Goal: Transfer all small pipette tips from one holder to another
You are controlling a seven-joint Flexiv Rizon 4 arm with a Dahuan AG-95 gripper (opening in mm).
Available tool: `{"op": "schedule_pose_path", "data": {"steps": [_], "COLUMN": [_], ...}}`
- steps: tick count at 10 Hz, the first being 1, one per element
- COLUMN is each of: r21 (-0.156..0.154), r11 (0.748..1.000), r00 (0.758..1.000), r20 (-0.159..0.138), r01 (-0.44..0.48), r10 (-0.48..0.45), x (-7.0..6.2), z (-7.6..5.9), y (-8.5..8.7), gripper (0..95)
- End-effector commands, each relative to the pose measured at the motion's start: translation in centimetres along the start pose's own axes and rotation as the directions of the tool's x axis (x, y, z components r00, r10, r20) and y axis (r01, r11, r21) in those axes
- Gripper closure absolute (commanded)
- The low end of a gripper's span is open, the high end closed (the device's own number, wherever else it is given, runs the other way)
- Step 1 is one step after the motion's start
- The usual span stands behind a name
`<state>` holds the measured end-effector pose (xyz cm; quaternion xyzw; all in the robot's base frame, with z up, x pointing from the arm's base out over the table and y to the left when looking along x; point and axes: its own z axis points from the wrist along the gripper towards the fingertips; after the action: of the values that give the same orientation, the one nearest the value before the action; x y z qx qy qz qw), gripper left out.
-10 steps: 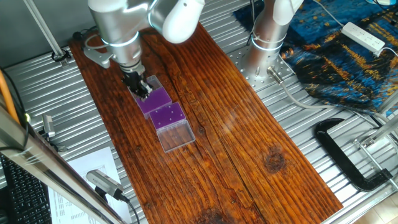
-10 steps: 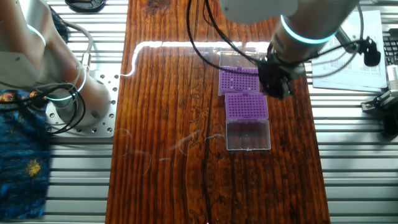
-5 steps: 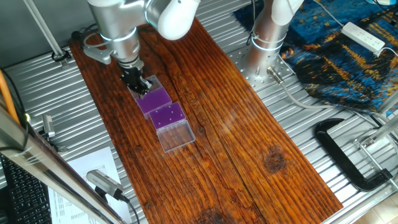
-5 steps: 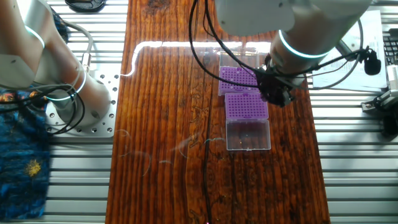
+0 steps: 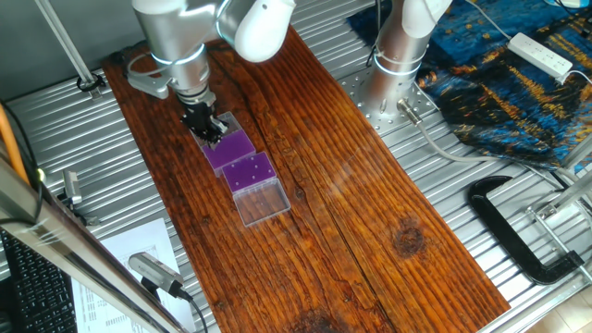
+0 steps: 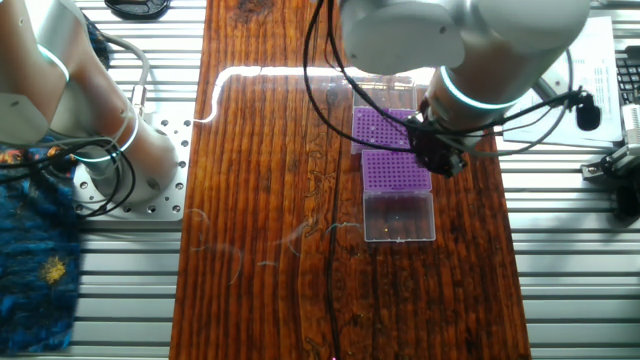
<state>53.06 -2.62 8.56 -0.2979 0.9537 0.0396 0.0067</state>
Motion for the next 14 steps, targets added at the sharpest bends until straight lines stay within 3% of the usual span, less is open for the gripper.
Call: {"op": "schedule_pose_path", "data": {"steps": [1,14], "r21": [-0.001,-0.008], "r11": [1.000,1.000], "r00": [1.000,1.000], "r20": [-0.002,-0.006], "r01": [0.002,0.004], "r10": [-0.002,-0.004], "x": [0.07,0.39], "z": [0.16,1.07], "y": [-0.02,0.16], "gripper": [95.0,95.0]}}
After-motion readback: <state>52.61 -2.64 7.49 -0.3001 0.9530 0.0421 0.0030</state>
